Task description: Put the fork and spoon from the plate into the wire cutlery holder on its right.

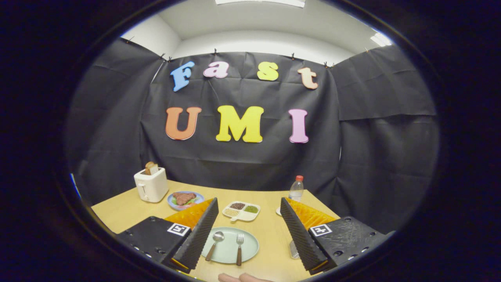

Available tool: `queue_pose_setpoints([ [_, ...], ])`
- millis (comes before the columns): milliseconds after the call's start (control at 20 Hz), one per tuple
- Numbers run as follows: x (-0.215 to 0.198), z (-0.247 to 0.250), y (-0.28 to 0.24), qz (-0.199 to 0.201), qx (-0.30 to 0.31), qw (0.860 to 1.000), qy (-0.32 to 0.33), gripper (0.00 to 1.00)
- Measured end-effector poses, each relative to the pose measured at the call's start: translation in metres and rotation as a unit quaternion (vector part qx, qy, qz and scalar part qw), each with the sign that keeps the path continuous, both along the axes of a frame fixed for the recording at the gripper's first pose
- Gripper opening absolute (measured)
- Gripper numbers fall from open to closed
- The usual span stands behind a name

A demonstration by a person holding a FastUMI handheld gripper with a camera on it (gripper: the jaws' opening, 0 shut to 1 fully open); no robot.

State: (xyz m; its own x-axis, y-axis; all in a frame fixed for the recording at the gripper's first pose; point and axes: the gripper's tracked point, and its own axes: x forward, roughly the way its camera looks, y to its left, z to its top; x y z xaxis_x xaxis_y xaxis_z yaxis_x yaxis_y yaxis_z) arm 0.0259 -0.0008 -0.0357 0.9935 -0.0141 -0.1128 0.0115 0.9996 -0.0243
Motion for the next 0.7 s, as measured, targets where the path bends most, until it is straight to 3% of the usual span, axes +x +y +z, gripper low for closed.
queue_pose_setpoints([
  [400,0.053,-0.08,0.005,0.011,0.004,0.992,0.125,0.95],
  [700,0.08,-0.153,0.005,0.03,0.024,0.964,0.263,0.96],
])
